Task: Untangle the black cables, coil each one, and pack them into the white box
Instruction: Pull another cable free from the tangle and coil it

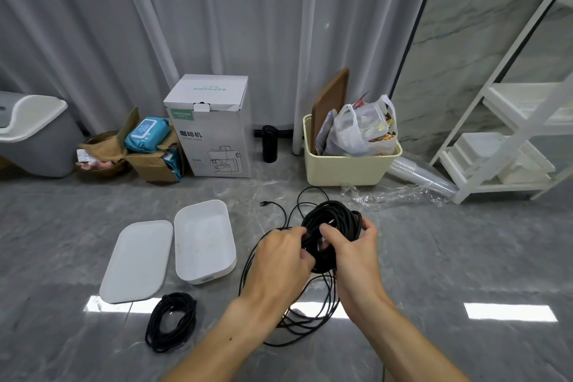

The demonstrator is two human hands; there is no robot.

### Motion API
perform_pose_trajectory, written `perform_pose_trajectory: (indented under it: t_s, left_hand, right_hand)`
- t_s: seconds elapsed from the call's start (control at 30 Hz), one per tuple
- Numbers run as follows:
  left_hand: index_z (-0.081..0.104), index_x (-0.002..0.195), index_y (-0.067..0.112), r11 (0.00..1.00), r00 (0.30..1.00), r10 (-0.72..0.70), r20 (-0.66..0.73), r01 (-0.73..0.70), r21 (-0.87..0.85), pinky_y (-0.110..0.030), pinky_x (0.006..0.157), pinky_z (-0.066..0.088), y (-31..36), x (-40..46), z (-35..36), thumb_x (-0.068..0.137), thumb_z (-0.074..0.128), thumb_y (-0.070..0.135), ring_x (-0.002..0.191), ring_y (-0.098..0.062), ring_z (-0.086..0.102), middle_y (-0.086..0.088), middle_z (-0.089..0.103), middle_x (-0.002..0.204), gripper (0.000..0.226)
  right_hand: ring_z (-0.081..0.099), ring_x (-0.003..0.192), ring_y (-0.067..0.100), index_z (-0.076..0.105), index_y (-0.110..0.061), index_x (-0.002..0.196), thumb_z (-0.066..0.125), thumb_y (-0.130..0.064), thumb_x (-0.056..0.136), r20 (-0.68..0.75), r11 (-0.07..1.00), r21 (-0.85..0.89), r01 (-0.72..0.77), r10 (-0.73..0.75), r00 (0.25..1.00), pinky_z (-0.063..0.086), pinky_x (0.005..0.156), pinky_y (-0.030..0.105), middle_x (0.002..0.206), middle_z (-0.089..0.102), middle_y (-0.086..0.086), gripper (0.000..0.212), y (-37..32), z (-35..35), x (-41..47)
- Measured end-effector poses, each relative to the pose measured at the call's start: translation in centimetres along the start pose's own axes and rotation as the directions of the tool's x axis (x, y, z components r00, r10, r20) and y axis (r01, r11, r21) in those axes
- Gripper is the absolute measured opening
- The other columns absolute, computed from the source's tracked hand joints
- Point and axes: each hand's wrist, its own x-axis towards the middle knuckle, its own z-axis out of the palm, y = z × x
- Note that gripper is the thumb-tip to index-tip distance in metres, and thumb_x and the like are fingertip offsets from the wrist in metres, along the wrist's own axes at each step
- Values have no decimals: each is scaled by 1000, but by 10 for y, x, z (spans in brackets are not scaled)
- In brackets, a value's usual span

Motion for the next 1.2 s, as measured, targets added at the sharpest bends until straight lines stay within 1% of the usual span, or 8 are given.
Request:
perform_pose_trajectory:
  t_s: [0.17,0.33,0.43,0.5,0.63,0.87,1.03,1.2]
  left_hand:
    - [65,123,22,999,1000,8,-28,-9,-41,-34,89,48,-3,5,-3,89,55,17,100,-20,62,-6,70,102,36]
    - [70,113,16,988,978,152,-145,-154,-7,-23,82,43,-8,5,-5,94,57,18,96,-18,59,1,73,94,23]
    - [61,132,16,978,965,196,-173,-205,-37,-21,100,41,-13,4,2,102,49,20,119,-17,57,6,68,122,32]
    - [45,147,18,978,978,160,-133,-175,-109,-24,111,35,-11,2,0,106,35,28,134,-8,45,6,54,143,43]
    - [34,151,28,965,993,68,-93,-89,-245,-8,100,28,-13,4,-11,105,37,35,131,0,40,13,47,145,47]
    - [28,150,43,897,998,-34,52,53,-440,-22,107,36,-27,6,-13,99,49,46,126,6,43,39,42,127,55]
    - [52,126,52,697,974,-173,149,228,-680,-27,103,45,-23,12,-22,96,48,53,108,7,59,21,62,118,30]
    - [66,116,30,372,875,-233,425,484,-792,-43,86,57,-18,16,-34,97,41,60,84,-23,71,-6,74,100,44]
  right_hand:
    - [57,60,13,37,-10,135,61,7,87,74,982,171,-77,65,995,48,76,35,67,61,1,56,-9,-7,5]
    - [54,53,15,41,-9,125,57,13,87,113,890,429,-155,118,987,53,58,31,73,59,10,47,-15,-7,10]
    - [54,55,15,46,-6,117,58,8,87,236,798,547,-255,145,961,55,61,32,74,58,10,36,-15,-7,11]
    - [54,57,13,57,-2,99,59,2,85,336,778,540,-322,151,930,55,71,32,71,58,8,15,-15,-5,7]
    - [59,60,16,61,-2,77,60,0,79,385,804,494,-332,139,912,57,70,32,68,55,9,3,-19,-2,-1]
    - [56,61,18,49,-5,114,60,10,77,389,889,343,-303,159,907,49,79,41,70,58,10,42,-18,0,-6]
    - [53,55,17,50,-8,112,58,10,83,383,923,225,-312,210,899,48,73,40,66,57,8,35,-16,3,-11]
    - [50,57,19,50,-8,110,66,6,75,462,917,192,-351,231,856,50,71,40,63,50,8,40,-19,2,-11]
